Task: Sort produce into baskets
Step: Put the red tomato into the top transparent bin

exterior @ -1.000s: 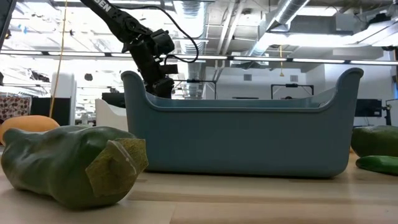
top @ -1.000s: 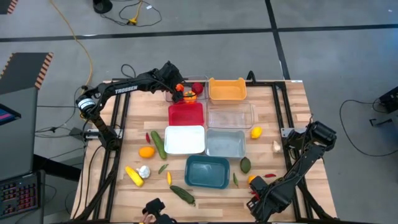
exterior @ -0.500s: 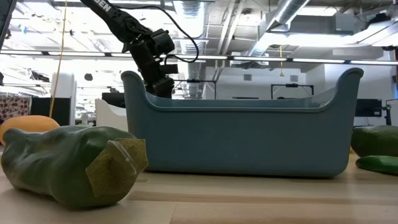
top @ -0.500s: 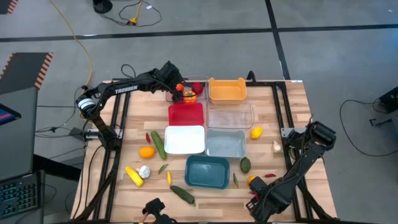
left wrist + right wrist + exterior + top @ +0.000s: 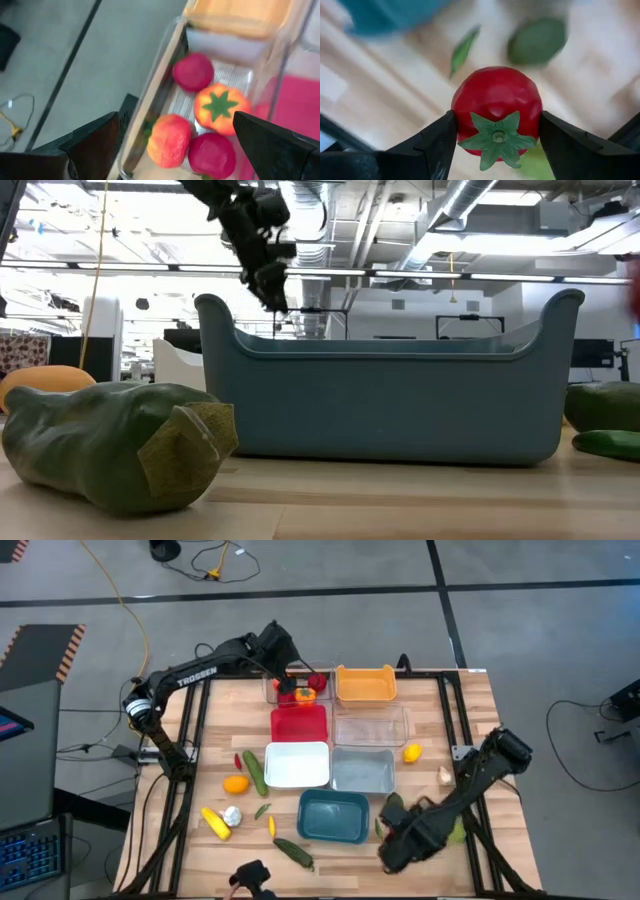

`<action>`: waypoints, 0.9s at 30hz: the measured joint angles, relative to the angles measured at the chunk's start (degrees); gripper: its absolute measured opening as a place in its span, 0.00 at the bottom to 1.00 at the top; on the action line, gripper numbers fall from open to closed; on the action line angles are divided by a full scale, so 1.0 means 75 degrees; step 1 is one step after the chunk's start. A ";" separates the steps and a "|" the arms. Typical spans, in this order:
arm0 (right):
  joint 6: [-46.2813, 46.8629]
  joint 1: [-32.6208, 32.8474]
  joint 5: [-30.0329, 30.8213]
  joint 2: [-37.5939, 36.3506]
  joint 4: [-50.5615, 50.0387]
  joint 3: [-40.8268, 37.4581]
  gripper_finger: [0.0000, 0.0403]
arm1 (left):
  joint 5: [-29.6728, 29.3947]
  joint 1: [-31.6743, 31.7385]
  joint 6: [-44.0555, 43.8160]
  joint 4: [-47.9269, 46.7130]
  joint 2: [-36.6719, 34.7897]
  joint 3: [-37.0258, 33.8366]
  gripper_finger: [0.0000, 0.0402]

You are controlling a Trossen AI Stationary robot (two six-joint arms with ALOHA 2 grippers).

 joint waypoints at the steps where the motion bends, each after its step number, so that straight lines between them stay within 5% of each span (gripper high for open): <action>1: -0.0397 -0.0188 0.0227 0.0000 -0.0144 0.0123 0.71 | 0.0100 -0.0016 0.0071 -0.0205 -0.0002 0.0223 0.94; 12: -0.5441 -0.2512 0.2710 -0.0003 -0.0147 0.1295 0.71 | 0.0912 -0.0014 0.0423 -0.2512 -0.0658 0.1617 0.94; 27: -1.1616 -0.6120 0.2224 0.0003 0.3801 0.1388 0.71 | 0.1517 -0.0005 -0.0909 -0.3934 -0.3773 -0.0022 0.94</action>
